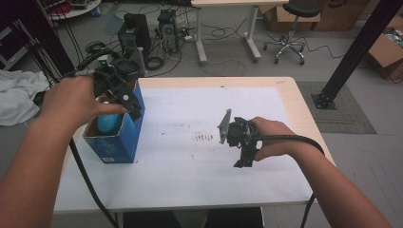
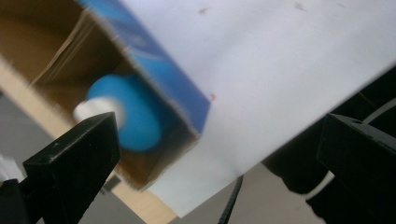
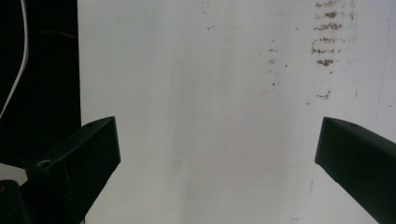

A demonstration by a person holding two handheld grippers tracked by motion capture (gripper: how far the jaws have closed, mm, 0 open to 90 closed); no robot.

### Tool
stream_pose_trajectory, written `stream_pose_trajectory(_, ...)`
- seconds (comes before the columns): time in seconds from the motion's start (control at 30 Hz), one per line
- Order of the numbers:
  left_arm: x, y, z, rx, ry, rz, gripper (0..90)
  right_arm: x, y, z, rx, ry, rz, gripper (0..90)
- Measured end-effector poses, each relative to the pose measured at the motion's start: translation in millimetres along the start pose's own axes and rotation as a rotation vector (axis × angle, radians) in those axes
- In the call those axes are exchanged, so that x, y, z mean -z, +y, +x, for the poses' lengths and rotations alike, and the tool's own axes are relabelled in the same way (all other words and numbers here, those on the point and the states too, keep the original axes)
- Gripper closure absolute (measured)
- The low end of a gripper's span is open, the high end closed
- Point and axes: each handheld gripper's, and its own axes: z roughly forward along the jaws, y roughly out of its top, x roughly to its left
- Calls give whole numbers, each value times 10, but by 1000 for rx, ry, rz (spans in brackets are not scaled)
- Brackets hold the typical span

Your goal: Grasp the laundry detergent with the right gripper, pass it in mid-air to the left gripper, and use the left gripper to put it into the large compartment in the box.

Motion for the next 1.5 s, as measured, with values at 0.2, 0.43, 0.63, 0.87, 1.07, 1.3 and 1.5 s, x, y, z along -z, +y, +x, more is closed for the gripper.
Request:
stream_pose_trajectory(0.2, -41, 89, -154, -159, -52, 3, 1, 38, -3, 7, -11, -4, 12, 0)
stream_pose_trajectory(0.43, -164, 191, -378, -362, -73, 19, 1, 86, -14, 20, -22, -8, 24, 0)
stream_pose_trajectory(0.63, -268, 230, -577, -522, -89, 39, 1, 101, -6, 23, -24, -11, 28, 0)
stream_pose_trajectory(0.87, -337, 279, -661, -583, -91, 34, 1, 110, 10, 9, -16, -11, 29, 0)
stream_pose_trajectory(1.07, -337, 299, -700, -596, -108, 24, 1, 111, -2, -9, -19, -12, 26, 0)
stream_pose_trajectory(1.3, -326, 319, -731, -609, -115, 18, 1, 113, -10, -5, -19, -11, 23, 0)
stream_pose_trajectory(1.5, -327, 333, -743, -616, -118, 17, 1, 121, -21, 0, -23, -12, 23, 0)
